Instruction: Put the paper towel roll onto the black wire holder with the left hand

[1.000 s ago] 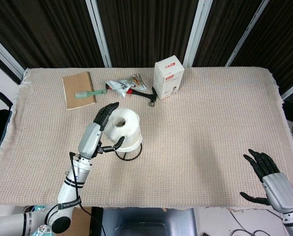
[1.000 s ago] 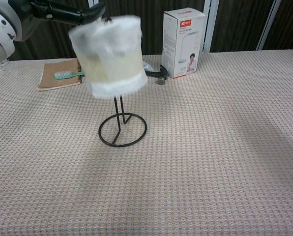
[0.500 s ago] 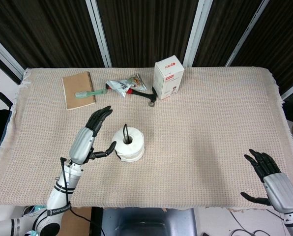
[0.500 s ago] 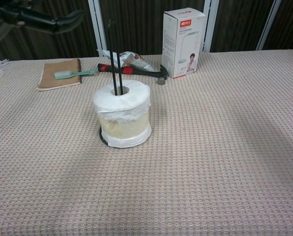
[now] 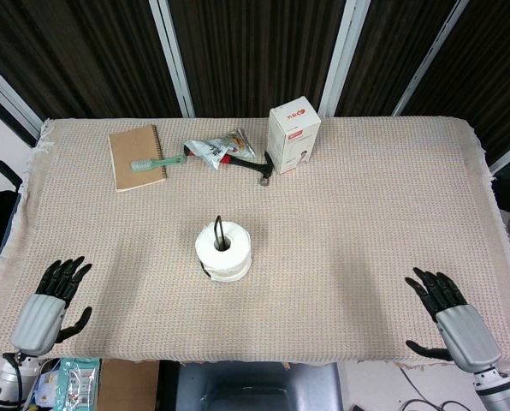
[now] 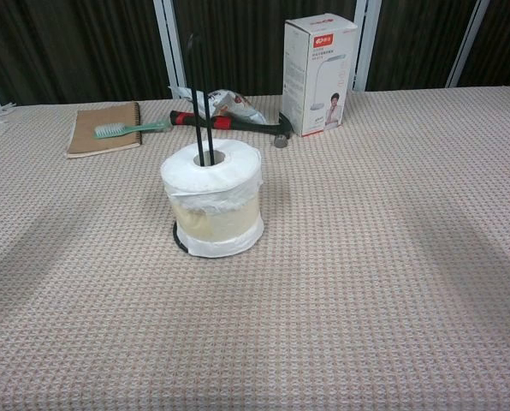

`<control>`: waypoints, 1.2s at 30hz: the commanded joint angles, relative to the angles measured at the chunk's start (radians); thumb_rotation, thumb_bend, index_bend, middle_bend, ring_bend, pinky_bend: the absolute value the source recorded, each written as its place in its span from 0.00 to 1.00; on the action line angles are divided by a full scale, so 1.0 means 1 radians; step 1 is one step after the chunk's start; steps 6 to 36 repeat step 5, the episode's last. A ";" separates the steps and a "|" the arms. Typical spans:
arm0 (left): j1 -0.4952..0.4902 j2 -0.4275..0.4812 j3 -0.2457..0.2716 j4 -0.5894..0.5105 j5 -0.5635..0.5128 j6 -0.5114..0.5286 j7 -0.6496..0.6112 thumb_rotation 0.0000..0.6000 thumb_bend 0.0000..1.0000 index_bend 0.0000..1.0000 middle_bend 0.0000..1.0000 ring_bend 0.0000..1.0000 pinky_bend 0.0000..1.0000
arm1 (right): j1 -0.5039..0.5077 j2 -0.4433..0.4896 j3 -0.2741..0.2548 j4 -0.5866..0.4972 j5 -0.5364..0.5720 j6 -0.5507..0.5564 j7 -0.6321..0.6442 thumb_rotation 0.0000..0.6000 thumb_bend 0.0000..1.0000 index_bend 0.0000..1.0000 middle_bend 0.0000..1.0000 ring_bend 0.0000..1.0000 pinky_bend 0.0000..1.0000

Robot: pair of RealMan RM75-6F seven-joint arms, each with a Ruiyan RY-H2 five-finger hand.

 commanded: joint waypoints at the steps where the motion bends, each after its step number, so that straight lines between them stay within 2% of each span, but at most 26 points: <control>1: 0.026 0.020 0.002 -0.014 0.000 -0.008 0.012 1.00 0.42 0.00 0.00 0.00 0.02 | 0.001 -0.006 0.000 -0.003 0.005 -0.006 -0.010 1.00 0.00 0.00 0.00 0.00 0.00; 36: 0.030 0.026 -0.004 -0.020 -0.002 -0.021 0.009 1.00 0.42 0.00 0.00 0.00 0.02 | 0.005 -0.008 0.003 -0.002 0.012 -0.013 -0.012 1.00 0.00 0.00 0.00 0.00 0.00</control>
